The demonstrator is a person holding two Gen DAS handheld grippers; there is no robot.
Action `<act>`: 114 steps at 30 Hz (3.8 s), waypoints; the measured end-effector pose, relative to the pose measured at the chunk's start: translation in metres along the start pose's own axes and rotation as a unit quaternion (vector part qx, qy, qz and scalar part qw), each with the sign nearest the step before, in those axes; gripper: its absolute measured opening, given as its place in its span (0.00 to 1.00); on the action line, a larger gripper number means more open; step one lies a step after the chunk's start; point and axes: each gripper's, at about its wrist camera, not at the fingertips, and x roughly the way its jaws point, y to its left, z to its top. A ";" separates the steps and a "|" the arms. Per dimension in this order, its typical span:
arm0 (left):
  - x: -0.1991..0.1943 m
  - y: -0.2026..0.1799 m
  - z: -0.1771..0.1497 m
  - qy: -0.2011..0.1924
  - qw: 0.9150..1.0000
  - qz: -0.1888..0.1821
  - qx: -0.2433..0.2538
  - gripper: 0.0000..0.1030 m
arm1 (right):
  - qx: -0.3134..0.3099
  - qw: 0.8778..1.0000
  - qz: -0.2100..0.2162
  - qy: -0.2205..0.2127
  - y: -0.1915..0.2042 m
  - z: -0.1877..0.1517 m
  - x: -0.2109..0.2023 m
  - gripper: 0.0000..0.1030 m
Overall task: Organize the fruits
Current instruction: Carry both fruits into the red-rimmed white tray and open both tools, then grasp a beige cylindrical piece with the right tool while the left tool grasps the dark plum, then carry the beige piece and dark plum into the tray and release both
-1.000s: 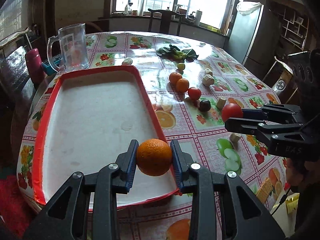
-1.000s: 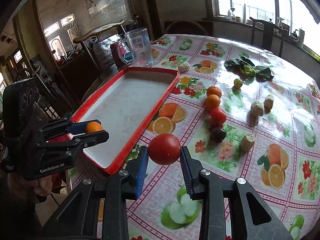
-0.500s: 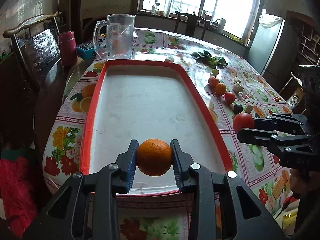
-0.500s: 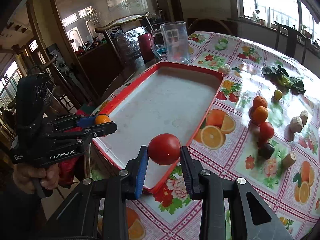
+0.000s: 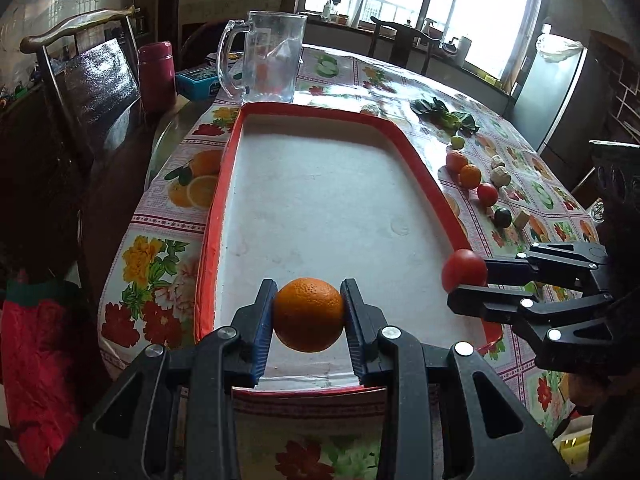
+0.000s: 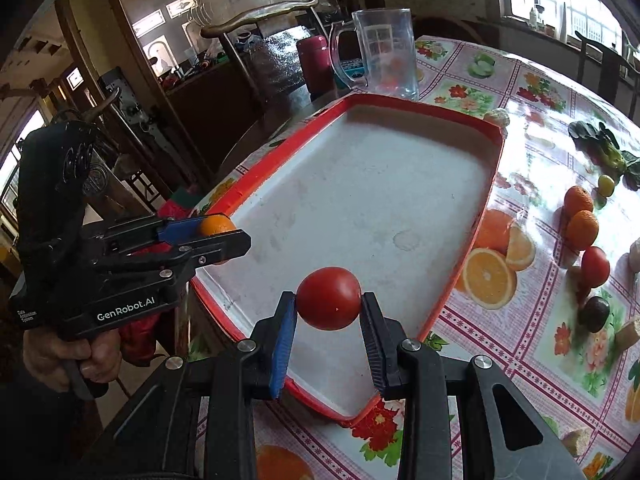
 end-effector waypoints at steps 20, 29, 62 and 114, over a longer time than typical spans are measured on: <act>0.015 -0.006 -0.002 0.023 0.999 0.030 0.011 0.62 | -0.005 1.000 0.009 0.014 0.002 -0.010 0.005 0.41; -0.008 -0.022 0.007 -0.010 0.999 0.042 0.015 0.62 | 0.039 0.998 -0.011 -0.048 -0.027 -0.032 -0.057 0.44; -0.016 -0.113 0.009 -0.021 0.996 0.022 0.089 0.62 | 0.149 0.982 -0.078 -0.086 -0.109 -0.110 -0.123 0.51; 0.092 -0.219 0.045 0.043 0.987 -0.091 0.123 0.20 | 0.170 0.974 -0.121 -0.085 -0.149 -0.117 -0.129 0.24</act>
